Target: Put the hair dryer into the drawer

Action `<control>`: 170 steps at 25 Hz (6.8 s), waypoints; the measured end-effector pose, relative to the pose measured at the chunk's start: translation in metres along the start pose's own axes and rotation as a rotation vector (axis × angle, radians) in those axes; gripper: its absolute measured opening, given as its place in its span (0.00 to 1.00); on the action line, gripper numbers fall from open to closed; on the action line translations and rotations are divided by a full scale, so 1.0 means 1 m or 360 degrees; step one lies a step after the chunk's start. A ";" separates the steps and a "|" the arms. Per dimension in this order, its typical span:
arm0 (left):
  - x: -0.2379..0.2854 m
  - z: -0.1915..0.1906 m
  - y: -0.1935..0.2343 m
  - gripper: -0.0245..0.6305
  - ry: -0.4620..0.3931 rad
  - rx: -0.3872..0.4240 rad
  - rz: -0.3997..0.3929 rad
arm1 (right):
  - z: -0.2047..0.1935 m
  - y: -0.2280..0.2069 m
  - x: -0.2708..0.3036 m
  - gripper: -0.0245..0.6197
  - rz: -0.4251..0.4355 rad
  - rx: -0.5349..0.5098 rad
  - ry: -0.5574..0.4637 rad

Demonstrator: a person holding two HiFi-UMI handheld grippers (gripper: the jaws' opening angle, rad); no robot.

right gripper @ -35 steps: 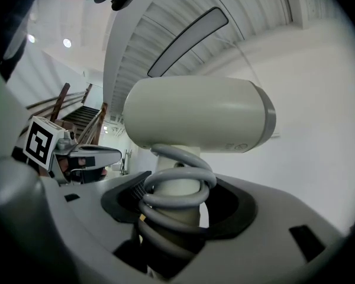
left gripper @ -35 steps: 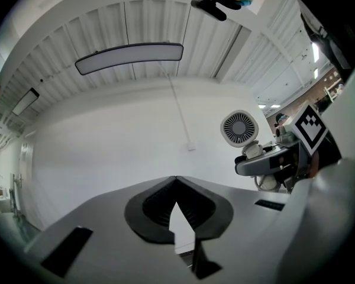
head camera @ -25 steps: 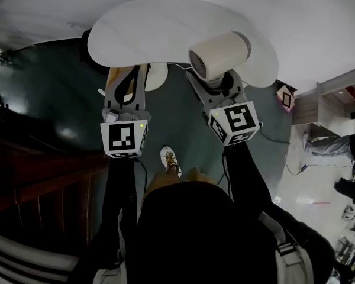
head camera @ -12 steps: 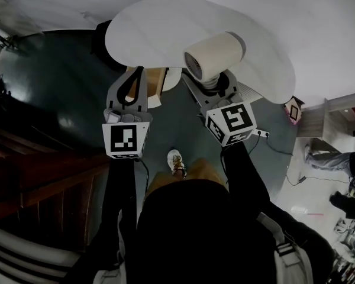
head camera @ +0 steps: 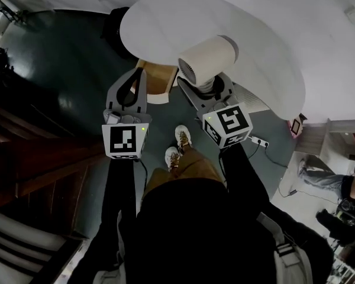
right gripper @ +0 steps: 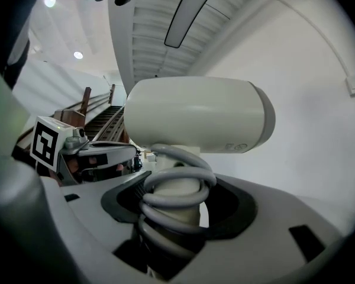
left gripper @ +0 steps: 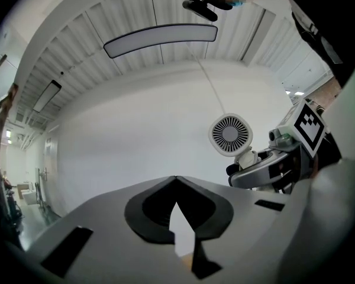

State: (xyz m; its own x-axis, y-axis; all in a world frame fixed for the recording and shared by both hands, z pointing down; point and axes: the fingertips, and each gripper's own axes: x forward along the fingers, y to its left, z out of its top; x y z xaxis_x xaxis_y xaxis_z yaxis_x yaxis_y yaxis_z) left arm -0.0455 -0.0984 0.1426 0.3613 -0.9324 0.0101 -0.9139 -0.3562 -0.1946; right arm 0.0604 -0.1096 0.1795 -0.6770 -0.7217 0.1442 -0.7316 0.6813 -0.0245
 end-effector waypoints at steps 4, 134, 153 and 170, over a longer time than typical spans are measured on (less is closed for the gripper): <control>0.006 -0.011 0.011 0.06 0.0043 0.0005 0.0078 | -0.009 0.000 0.023 0.49 0.0111 0.0005 0.0033; 0.053 -0.321 0.107 0.06 0.0515 -0.0279 -0.0263 | -0.294 0.041 0.241 0.46 -0.0202 0.0446 0.0212; 0.058 -0.318 0.140 0.06 0.0480 -0.0266 -0.0140 | -0.386 0.081 0.276 0.47 0.0427 -0.0137 0.1316; 0.060 -0.318 0.137 0.06 0.0484 -0.0280 -0.0151 | -0.439 0.019 0.286 0.48 -0.0147 0.0416 0.1805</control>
State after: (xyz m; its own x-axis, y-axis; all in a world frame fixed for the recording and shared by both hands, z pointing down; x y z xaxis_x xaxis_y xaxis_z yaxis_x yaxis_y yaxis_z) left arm -0.2077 -0.2227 0.4289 0.3986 -0.8607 0.3167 -0.9064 -0.4224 -0.0072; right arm -0.1117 -0.2490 0.6542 -0.2569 -0.1545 0.9540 -0.8580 0.4908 -0.1516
